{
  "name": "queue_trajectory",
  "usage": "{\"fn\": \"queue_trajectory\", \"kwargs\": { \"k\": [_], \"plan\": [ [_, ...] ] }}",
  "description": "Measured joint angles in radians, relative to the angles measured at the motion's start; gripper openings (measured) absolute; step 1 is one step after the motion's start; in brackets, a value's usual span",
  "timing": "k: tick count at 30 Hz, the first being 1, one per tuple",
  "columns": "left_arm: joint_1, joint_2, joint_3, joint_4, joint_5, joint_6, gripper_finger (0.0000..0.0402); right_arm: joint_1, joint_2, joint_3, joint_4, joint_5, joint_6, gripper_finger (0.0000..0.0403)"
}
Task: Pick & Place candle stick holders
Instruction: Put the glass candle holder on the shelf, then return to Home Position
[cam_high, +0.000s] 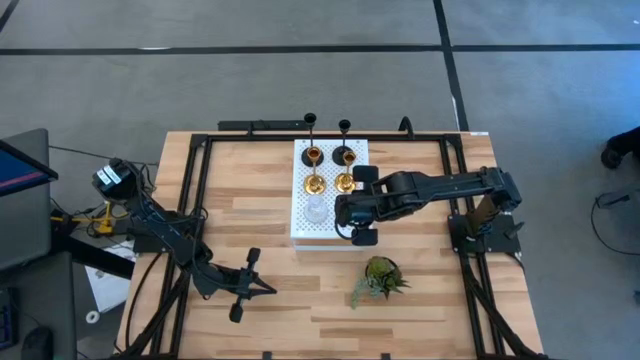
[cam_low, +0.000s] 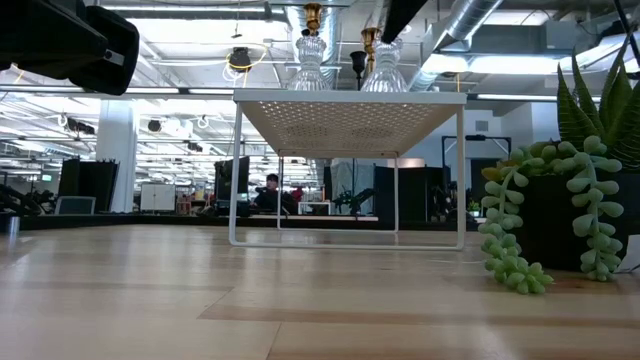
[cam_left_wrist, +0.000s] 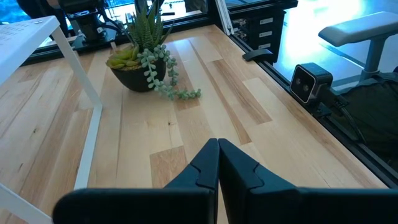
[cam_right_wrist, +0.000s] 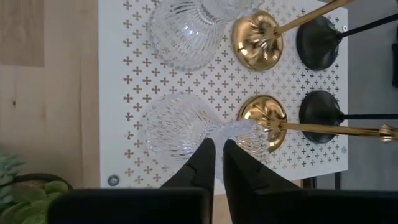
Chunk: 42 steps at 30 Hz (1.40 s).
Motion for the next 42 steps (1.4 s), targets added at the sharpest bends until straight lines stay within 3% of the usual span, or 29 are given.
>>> {"fn": "queue_trajectory", "kwargs": {
  "k": [8, 42],
  "plan": [
    [0.0, 0.0, 0.0, 0.0, 0.0, 0.0, 0.0006, 0.0, 0.002, -0.002, 0.001, -0.009, 0.002, 0.0055],
    [0.0, 0.0, 0.0, 0.0, 0.0, 0.0, 0.0006, 0.001, 0.002, -0.002, 0.058, 0.005, -0.009, 0.0182]
  ]
}}
